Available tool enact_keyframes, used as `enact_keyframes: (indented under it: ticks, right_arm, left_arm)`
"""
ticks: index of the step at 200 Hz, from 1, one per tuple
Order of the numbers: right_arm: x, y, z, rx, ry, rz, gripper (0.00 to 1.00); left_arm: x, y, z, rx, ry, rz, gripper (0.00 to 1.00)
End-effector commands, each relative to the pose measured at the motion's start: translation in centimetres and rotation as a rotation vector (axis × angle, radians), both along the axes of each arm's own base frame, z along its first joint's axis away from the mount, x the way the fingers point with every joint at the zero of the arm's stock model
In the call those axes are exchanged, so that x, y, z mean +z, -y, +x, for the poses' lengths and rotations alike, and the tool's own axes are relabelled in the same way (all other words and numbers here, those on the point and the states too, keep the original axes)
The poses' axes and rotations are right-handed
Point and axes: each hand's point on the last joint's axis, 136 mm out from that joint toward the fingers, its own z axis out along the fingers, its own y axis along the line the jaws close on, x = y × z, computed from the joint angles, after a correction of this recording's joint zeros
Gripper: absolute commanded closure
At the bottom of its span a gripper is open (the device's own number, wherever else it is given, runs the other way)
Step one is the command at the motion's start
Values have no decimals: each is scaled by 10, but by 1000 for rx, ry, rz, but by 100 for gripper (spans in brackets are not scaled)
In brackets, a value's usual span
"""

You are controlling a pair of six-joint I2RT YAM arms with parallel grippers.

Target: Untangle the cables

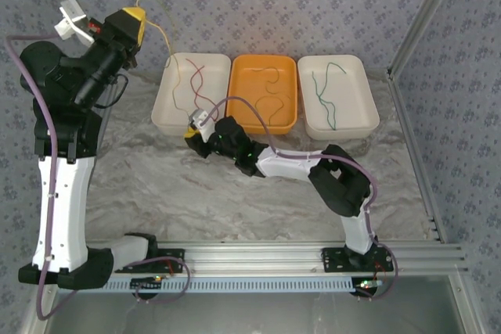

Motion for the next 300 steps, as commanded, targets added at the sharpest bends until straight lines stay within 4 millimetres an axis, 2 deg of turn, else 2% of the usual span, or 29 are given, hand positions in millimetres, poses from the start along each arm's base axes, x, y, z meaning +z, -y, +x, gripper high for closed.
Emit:
enact_keyframes:
  ticks: [1, 8, 25, 49, 68, 92, 111, 135, 142, 156, 166, 183, 195, 222, 241, 250, 275, 300]
  right_arm:
    - [27, 13, -9, 5, -27, 46, 100]
    - [35, 22, -14, 6, -42, 57, 100]
    - [56, 41, -26, 38, -139, 73, 100]
    - [84, 67, -39, 62, -287, 84, 100]
    - [109, 86, -47, 82, -372, 126, 100]
    - [142, 107, -51, 56, -416, 173, 100]
    - [164, 120, -50, 35, -455, 214, 100]
    - [177, 133, -43, -29, -519, 230, 100]
    - [177, 137, -39, -59, -537, 233, 100]
    - [178, 144, -32, -106, -567, 254, 100]
    - [177, 148, -27, -131, -581, 267, 100]
    - [176, 158, -16, -189, -614, 295, 100]
    - [176, 164, -10, -221, -634, 316, 100]
    - [177, 177, 2, -309, -666, 347, 100]
    - [180, 182, 5, -329, -685, 364, 100]
    - [181, 183, 5, -333, -688, 367, 100]
    - [188, 188, 3, -350, -692, 364, 100]
    - [196, 194, 1, -364, -688, 365, 100]
  left_arm:
    - [-4, -13, -10, 95, 0, 94, 100]
    - [-13, -20, -6, 143, -30, 128, 100]
    - [-51, -39, 10, 251, -145, 236, 100]
    - [-126, -60, 38, 338, -299, 333, 100]
    - [-190, -68, 53, 358, -401, 376, 97]
    - [-254, -68, 56, 343, -491, 395, 91]
    - [-287, -64, 50, 314, -528, 382, 86]
    - [-316, -54, 39, 273, -553, 387, 76]
    - [-326, -49, 36, 253, -561, 397, 67]
    - [-344, -44, 28, 232, -589, 419, 41]
    - [-354, -42, 19, 222, -599, 431, 33]
    - [-365, -37, 0, 221, -580, 463, 31]
    - [-377, -26, -14, 192, -568, 484, 34]
    - [-399, 19, -44, 51, -468, 568, 48]
    - [-411, 59, -61, -58, -340, 610, 50]
    - [-415, 74, -65, -89, -285, 632, 46]
    - [-422, 102, -63, -133, -198, 678, 26]
    - [-424, 131, -56, -174, -118, 725, 19]
